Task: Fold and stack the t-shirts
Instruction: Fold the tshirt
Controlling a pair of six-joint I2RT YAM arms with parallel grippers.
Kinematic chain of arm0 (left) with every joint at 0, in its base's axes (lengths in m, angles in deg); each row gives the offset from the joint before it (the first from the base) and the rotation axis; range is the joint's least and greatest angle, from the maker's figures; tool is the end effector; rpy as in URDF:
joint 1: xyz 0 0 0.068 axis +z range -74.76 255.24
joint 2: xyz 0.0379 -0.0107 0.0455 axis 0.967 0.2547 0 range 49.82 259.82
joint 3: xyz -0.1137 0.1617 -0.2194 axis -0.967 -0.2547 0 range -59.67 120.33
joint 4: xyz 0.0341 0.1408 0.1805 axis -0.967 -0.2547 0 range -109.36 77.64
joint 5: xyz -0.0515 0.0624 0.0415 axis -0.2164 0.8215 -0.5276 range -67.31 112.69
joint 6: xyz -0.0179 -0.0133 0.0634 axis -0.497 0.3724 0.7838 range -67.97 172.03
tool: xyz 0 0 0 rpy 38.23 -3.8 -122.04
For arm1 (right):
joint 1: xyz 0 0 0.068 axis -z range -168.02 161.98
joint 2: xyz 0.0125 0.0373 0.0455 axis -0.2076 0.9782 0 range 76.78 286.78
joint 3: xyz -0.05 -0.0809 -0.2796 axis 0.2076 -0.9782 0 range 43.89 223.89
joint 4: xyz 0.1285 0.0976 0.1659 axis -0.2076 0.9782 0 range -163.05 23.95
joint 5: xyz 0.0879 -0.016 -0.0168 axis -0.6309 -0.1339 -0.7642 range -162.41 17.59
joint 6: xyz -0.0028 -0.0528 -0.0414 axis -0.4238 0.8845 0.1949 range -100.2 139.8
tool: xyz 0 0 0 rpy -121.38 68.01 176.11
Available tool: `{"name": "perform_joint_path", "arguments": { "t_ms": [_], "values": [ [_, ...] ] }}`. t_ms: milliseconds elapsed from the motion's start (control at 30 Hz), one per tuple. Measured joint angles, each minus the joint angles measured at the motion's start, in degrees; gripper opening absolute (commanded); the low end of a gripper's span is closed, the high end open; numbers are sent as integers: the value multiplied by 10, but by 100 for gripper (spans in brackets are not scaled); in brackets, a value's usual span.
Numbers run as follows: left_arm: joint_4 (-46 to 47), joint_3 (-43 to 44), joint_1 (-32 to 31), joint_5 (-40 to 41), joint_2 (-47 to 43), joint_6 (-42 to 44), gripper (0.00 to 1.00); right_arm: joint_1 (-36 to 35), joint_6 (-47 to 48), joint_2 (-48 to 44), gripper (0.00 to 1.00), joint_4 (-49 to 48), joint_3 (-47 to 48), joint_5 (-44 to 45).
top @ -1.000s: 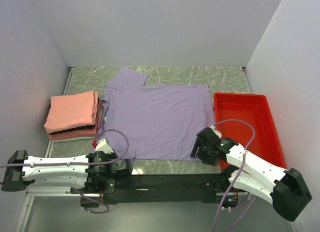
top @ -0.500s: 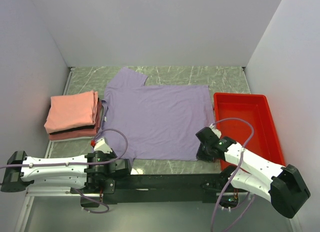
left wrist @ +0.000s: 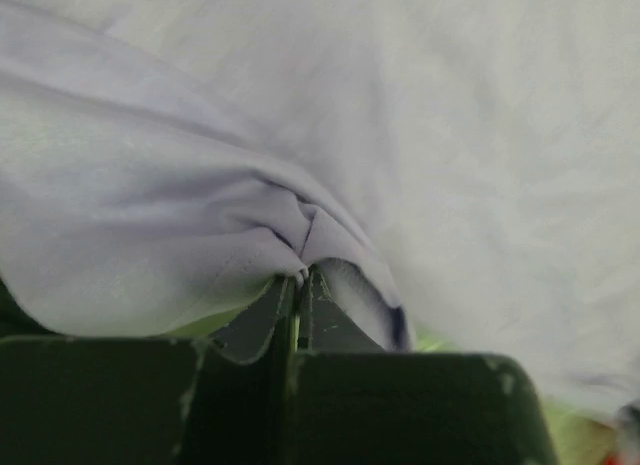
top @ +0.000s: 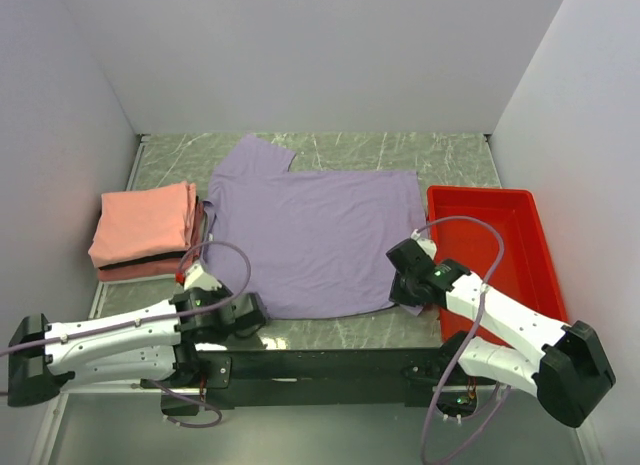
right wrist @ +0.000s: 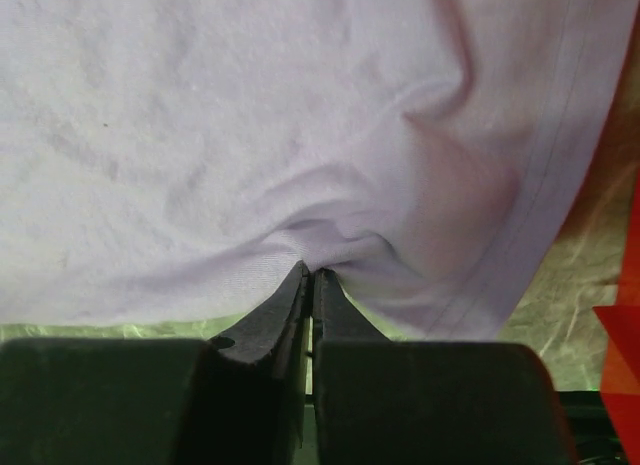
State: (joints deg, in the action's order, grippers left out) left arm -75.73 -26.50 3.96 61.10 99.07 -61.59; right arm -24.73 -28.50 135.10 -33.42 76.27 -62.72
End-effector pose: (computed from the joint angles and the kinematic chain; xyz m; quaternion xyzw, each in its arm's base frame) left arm 0.0556 -0.0601 0.2157 -0.3678 0.8660 -0.1006 0.3236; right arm 0.1169 0.0760 0.2034 0.1160 0.9671 0.0816 0.2111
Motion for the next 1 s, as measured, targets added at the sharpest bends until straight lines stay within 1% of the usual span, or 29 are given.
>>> {"name": "perform_joint_path", "arguments": {
  "t_ms": [133,200,367,467,600,833,1000],
  "values": [
    [55,29,89,-1,26,61,0,7,23,19,0,5,21,6],
    [75,43,117,2,34,96,0,13,35,31,0,7,30,8],
    [143,64,165,2,52,195,0,37,67,59,0,13,55,9],
    [179,80,194,-7,84,250,0,53,88,76,0,16,73,9],
    [205,104,222,-10,127,303,0,70,116,104,0,17,97,2],
    [270,124,283,-13,139,396,1,95,159,155,0,22,146,-24],
    [325,139,328,-22,165,461,0,118,184,180,0,24,179,-53]
  ]
}}
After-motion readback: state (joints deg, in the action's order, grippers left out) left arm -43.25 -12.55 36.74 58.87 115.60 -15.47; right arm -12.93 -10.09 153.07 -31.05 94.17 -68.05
